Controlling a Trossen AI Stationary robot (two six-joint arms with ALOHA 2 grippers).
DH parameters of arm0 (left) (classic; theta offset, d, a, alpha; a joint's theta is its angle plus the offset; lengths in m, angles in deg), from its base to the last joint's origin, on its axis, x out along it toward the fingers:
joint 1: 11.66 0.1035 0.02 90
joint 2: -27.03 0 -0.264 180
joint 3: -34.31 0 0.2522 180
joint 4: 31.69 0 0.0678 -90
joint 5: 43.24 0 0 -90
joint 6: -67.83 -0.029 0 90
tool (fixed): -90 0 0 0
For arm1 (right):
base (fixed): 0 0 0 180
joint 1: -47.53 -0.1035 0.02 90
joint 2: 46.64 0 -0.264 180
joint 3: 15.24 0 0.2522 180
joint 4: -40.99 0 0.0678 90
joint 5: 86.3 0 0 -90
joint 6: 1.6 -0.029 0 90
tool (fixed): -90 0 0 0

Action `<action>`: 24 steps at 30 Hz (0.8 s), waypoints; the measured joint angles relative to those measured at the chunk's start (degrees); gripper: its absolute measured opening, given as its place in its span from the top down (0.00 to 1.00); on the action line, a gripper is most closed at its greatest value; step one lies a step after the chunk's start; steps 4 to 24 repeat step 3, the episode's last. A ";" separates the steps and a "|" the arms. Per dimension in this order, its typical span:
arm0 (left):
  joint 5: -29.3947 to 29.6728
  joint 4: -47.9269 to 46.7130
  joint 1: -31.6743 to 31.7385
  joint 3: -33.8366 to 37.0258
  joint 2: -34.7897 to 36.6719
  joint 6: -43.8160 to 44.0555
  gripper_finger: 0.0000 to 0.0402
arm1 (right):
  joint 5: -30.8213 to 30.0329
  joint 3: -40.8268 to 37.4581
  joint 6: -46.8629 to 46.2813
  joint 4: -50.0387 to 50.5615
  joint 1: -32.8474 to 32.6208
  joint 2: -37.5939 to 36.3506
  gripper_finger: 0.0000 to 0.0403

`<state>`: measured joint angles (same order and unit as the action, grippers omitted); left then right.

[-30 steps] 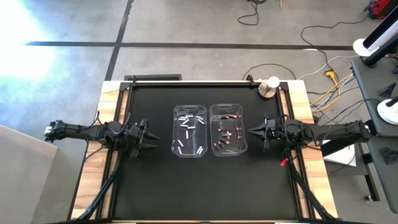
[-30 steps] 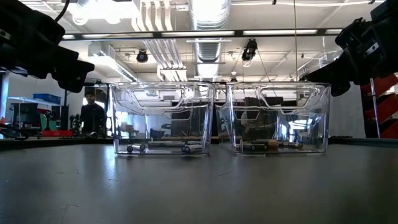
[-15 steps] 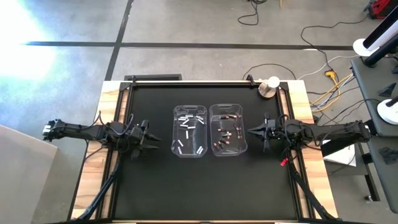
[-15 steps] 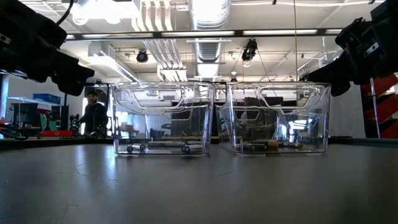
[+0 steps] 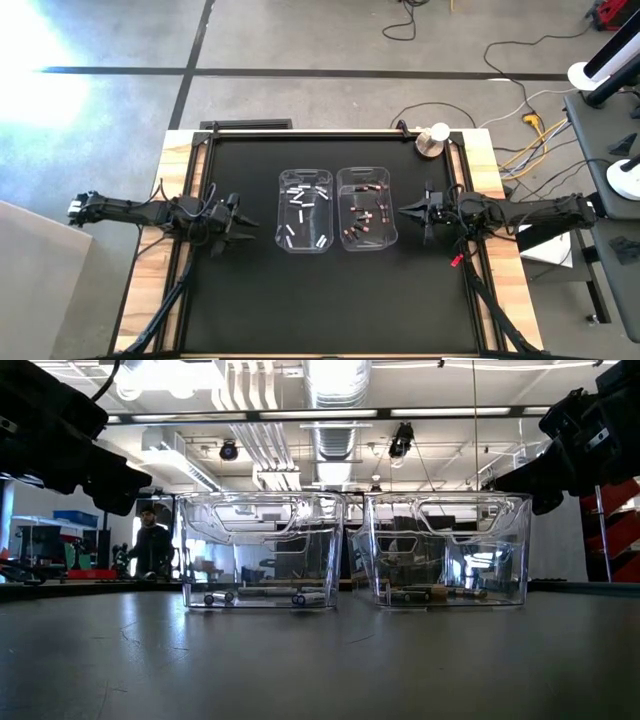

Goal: Sort batteries
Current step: Return to Home Position

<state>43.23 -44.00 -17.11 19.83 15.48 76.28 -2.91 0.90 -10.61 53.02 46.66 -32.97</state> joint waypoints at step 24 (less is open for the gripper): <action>0.00 0.00 0.00 0.00 0.00 0.00 0.61 | 0.00 0.00 0.00 -0.01 0.00 0.00 0.97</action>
